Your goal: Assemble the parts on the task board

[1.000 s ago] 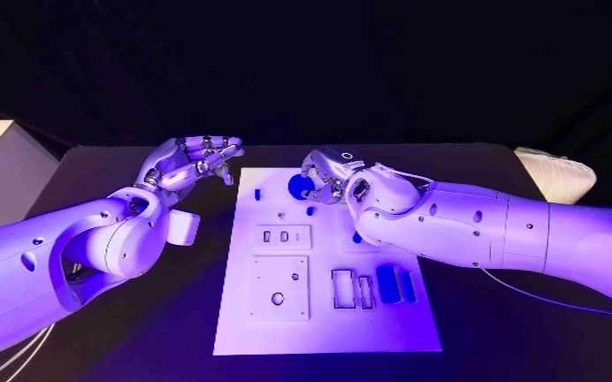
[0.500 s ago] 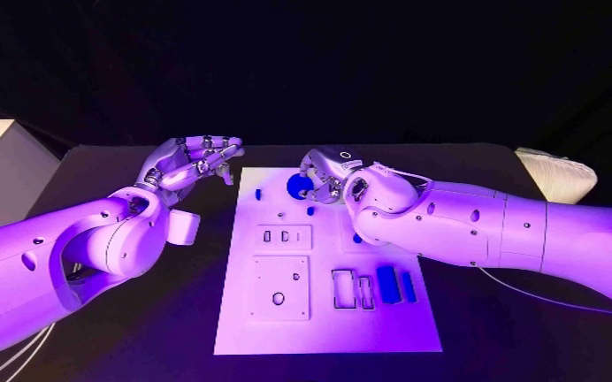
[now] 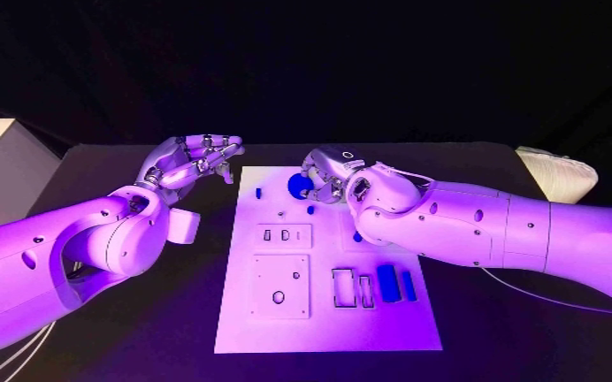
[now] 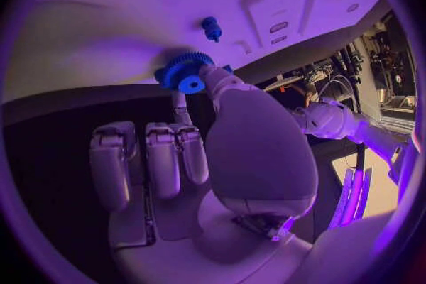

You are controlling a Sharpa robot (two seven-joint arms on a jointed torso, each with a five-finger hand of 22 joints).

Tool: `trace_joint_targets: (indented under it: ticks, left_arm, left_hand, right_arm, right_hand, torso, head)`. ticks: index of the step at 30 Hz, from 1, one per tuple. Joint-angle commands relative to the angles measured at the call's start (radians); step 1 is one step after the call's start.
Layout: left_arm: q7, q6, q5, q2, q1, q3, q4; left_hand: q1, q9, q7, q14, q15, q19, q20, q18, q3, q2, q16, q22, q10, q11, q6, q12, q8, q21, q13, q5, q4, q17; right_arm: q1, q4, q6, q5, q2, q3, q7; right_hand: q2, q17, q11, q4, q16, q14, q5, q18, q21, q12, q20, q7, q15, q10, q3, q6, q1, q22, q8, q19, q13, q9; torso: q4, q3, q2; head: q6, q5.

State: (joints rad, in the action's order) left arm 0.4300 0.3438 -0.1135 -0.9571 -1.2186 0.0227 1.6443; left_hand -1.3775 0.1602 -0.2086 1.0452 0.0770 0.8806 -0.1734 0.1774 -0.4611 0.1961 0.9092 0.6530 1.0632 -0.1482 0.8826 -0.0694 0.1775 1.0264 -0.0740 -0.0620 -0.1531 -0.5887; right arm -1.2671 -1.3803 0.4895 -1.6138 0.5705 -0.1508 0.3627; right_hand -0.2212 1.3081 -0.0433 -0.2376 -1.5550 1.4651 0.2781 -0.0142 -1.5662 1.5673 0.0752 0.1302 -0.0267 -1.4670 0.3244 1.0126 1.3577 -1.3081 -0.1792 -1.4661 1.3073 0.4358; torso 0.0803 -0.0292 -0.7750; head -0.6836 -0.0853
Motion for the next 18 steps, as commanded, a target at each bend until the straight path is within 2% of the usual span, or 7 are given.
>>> trace_joint_targets:
  ticks: [1, 18]
  left_arm:
    - [0.003, -0.015, 0.001, 0.001, -0.001, -0.001, 0.001]
    - [-0.002, -0.017, 0.001, 0.001, -0.001, -0.001, -0.001]
  left_hand:
    - [-0.003, 0.001, -0.002, -0.005, -0.002, -0.004, -0.001, 0.007, 0.001, -0.01, 0.005, 0.001, -0.004, 0.0, -0.005, 0.001, -0.006, 0.004, 0.002, 0.005, 0.004, 0.001]
    - [-0.003, 0.001, -0.002, -0.005, -0.001, -0.005, -0.001, 0.007, 0.0, -0.01, 0.006, 0.001, -0.005, -0.001, -0.006, 0.001, -0.006, 0.005, 0.002, 0.005, 0.005, 0.001]
  right_arm:
    - [0.004, -0.006, -0.008, -0.004, 0.004, -0.002, 0.001]
    - [0.008, -0.017, 0.022, -0.007, 0.013, -0.002, 0.0]
  right_hand:
    - [-0.001, 0.219, -0.003, -0.007, -0.005, 0.096, 0.0, 0.014, -0.005, 0.003, -0.001, -0.005, -0.002, -0.104, 0.001, 0.003, -0.009, -0.263, -0.004, -0.105, 0.263, 0.002]
    - [-0.004, 0.222, -0.003, -0.009, -0.005, 0.097, 0.001, 0.014, -0.005, 0.003, 0.0, -0.004, -0.002, -0.104, -0.001, 0.002, -0.01, -0.263, -0.003, -0.105, 0.263, 0.002]
  torso:
    - [0.0002, 0.0007, 0.0]
    - [-0.0005, -0.0001, 0.0]
  head:
    - [0.0, 0.001]
    - [-0.001, 0.003]
